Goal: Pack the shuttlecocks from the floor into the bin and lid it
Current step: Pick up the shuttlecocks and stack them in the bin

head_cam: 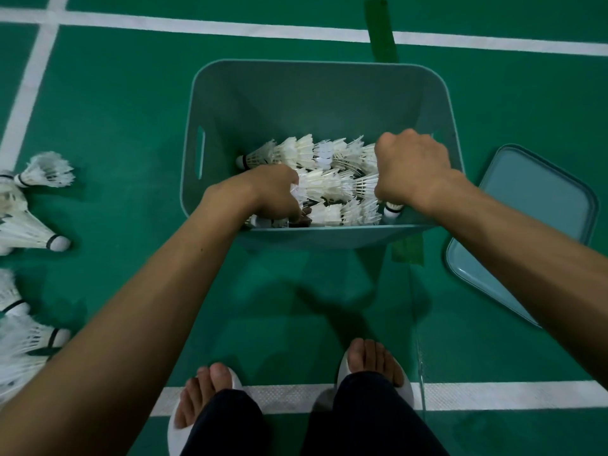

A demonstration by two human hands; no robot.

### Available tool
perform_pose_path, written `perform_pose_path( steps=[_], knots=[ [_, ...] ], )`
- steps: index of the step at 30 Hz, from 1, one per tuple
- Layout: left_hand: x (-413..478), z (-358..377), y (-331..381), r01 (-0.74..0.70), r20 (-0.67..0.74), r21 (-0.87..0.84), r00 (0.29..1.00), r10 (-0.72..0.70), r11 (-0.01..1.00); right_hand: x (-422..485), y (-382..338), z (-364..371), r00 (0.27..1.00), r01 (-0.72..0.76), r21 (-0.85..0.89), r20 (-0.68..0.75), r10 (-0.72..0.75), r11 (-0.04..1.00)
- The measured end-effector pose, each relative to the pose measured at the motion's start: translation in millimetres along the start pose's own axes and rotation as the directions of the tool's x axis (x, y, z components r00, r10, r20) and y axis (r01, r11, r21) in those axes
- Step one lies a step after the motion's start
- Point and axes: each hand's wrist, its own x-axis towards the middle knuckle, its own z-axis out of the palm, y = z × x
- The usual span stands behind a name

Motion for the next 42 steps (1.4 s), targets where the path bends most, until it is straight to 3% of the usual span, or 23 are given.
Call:
perform_pose_path(
  steps=[5, 15, 20, 24, 28, 32, 36, 42],
  knots=[
    [-2, -1, 1, 0.0, 0.014, 0.002, 1.0, 0.0, 1.0, 4, -6, -15, 0.988, 0.022, 0.002, -0.152, -0.022, 1.0],
    [-5, 2, 4, 0.021, 0.039, -0.073, 0.999, -0.018, 0.997, 27, -11, 8, 0.987, -0.068, 0.161, -0.136, 0.09, 0.985],
    [-5, 2, 1, 0.02, 0.012, -0.11, 1.0, -0.019, 0.994, 31, 1, 13, 0.958, -0.235, 0.481, -0.03, 0.284, 0.845],
    [-1, 7, 1, 0.018, 0.02, -0.087, 1.0, -0.017, 0.996, 32, 1, 7, 0.932, -0.317, 0.541, 0.026, 0.362, 0.779],
    [3, 10, -1, 0.015, 0.029, -0.061, 0.999, -0.013, 0.998, 26, -3, 0, 0.955, -0.284, 0.439, 0.05, 0.292, 0.853],
    [3, 10, 0, 0.01, 0.035, -0.063, 0.999, -0.008, 0.998, 15, -6, 0, 0.979, -0.154, 0.261, -0.088, 0.183, 0.953],
    [5, 10, 0, 0.006, 0.038, -0.045, 0.999, -0.005, 0.999, 8, -11, -5, 0.98, -0.034, 0.174, -0.186, 0.067, 0.984],
    [7, 11, -3, 0.012, 0.038, -0.05, 0.999, -0.011, 0.999, 2, -10, -22, 0.987, 0.005, 0.089, -0.163, 0.009, 0.996]
  ],
)
